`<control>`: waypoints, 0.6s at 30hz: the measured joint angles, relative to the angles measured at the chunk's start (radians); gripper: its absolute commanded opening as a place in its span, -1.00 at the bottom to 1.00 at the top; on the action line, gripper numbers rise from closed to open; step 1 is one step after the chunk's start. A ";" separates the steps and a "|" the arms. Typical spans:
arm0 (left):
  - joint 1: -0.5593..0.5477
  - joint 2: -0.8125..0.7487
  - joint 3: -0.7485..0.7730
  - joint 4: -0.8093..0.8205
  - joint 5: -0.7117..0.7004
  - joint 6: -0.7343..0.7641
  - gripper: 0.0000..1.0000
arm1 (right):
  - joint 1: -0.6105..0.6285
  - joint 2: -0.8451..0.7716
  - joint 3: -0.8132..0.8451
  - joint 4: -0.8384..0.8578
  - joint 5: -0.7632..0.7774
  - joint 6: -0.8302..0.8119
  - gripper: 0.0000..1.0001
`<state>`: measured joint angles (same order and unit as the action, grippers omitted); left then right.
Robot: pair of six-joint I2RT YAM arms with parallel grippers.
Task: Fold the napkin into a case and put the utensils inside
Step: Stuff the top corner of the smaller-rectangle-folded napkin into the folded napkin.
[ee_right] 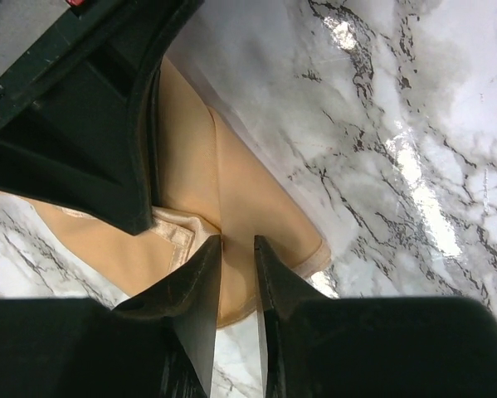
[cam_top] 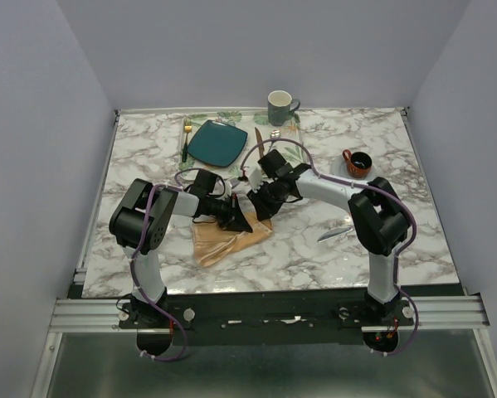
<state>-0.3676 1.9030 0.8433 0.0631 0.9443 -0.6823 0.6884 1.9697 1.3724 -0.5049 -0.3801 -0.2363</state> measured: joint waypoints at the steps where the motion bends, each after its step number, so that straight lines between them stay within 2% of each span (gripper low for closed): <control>1: 0.000 0.001 0.000 0.000 0.001 0.000 -1.00 | 0.002 0.002 -0.001 0.003 0.003 0.000 -0.33; 5: 0.006 0.004 0.000 0.001 0.006 0.000 -1.00 | 0.008 0.004 -0.011 0.012 0.013 0.000 -0.26; 9: 0.010 0.006 0.001 0.001 0.010 0.000 -1.00 | 0.014 0.004 -0.023 0.019 0.028 -0.001 -0.30; 10: 0.010 0.007 0.001 0.001 0.010 0.000 -1.00 | 0.018 0.004 -0.023 0.022 0.036 -0.002 -0.36; 11: 0.011 0.008 0.001 0.001 0.010 0.000 -1.00 | 0.021 0.004 -0.024 0.024 0.043 -0.003 -0.56; 14: 0.015 0.009 0.001 0.000 0.011 0.000 -1.00 | 0.032 0.004 -0.024 0.032 0.070 -0.013 -0.94; 18: 0.020 0.009 0.001 0.000 0.013 0.001 -1.00 | 0.037 0.003 -0.024 0.037 0.093 -0.010 -0.99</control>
<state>-0.3477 1.9118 0.8440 0.0628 0.9569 -0.6815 0.7258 1.9728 1.3487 -0.4675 -0.2871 -0.2466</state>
